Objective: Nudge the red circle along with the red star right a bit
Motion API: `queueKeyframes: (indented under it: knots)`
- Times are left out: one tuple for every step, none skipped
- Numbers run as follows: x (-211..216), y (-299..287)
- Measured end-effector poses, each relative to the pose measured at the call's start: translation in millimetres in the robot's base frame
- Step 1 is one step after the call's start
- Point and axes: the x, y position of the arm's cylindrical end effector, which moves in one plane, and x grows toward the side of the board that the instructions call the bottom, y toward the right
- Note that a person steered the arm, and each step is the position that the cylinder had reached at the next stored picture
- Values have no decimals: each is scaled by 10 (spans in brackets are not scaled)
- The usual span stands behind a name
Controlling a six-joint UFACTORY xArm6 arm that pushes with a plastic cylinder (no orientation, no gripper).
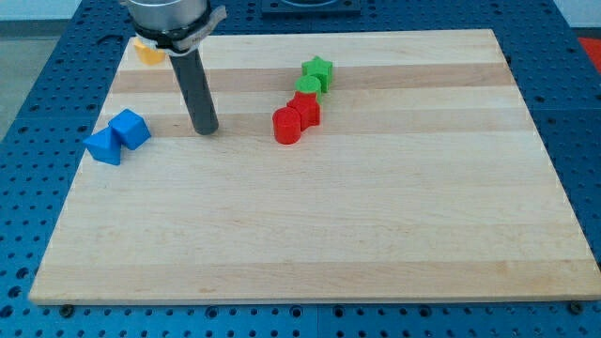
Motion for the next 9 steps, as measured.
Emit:
queueKeyframes:
  knots:
    - [48,206]
    - [48,316]
    - [48,369]
    - [48,559]
    - [48,685]
    - [48,765]
    - [48,784]
    - [48,785]
    - [48,785]
